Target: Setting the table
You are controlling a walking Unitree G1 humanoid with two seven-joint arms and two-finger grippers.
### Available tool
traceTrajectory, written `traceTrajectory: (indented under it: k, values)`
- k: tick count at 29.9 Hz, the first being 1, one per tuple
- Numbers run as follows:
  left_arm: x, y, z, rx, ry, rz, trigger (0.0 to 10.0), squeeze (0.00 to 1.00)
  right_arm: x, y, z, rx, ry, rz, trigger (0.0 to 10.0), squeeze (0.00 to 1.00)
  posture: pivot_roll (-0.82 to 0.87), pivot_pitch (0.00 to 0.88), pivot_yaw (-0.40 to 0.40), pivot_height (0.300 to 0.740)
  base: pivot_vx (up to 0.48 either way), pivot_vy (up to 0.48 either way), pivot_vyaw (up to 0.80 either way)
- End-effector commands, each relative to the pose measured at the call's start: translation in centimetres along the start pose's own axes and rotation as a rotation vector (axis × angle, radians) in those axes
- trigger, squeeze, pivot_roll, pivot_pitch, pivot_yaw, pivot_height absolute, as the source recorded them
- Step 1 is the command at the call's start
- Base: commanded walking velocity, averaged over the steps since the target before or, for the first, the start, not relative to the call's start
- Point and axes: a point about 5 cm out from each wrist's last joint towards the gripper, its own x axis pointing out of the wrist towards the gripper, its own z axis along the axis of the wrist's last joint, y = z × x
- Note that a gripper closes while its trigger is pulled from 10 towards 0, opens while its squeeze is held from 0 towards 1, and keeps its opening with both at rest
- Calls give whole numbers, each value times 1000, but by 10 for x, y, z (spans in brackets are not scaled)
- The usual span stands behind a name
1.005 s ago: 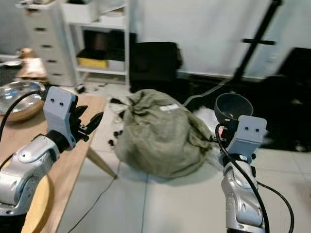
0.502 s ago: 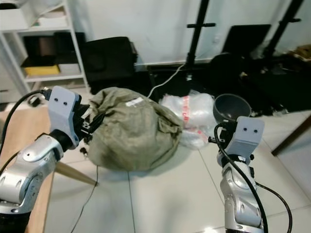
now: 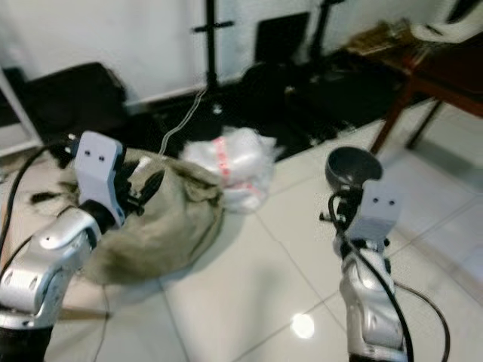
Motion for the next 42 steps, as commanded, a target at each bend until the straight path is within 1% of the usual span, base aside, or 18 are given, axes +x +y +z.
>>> traceTrajectory:
  k: [1, 26, 29, 31, 34, 35, 39, 42]
  values:
    - [-3, 3, -5, -3, 14, 14, 10000, 0, -2, 2, -2, -1, 3, 3, 10000, 0, -46, 60, 105, 740, 0, 0, -788]
    - [2, 4, -4, -8, -20, 31, 10000, 0, -1, 6, -1, 7, -10, 16, 10000, 0, -56, 40, 107, 740, 0, 0, -795]
    - [4, 6, -4, 15, -34, 63, 10000, 0, -1, 13, 2, 32, -24, 55, 10000, 0, -58, 39, 108, 740, 424, 0, -667]
    - [6, 8, -5, 16, -35, 84, 10000, 0, -1, 18, 4, 43, -40, 84, 10000, 0, -60, 40, 108, 740, 480, 0, 0]
    - [7, 8, -5, 14, -36, 88, 10000, 0, -1, 21, 5, 46, -48, 98, 10000, 0, -60, 40, 108, 740, 480, 0, 0]
    - [9, 7, -4, 12, -38, 89, 10000, 0, -2, 26, 7, 52, -57, 129, 10000, 0, -62, 40, 109, 740, 480, 0, 0]
    - [10, 6, -3, 9, -41, 87, 10000, 0, -3, 32, 8, 60, -64, 170, 10000, 0, -63, 41, 109, 740, 480, 0, 0]
    - [10, 4, -3, 6, -44, 84, 10000, 0, -4, 35, 8, 61, -62, 186, 10000, 0, -64, 41, 108, 740, 480, 0, 0]
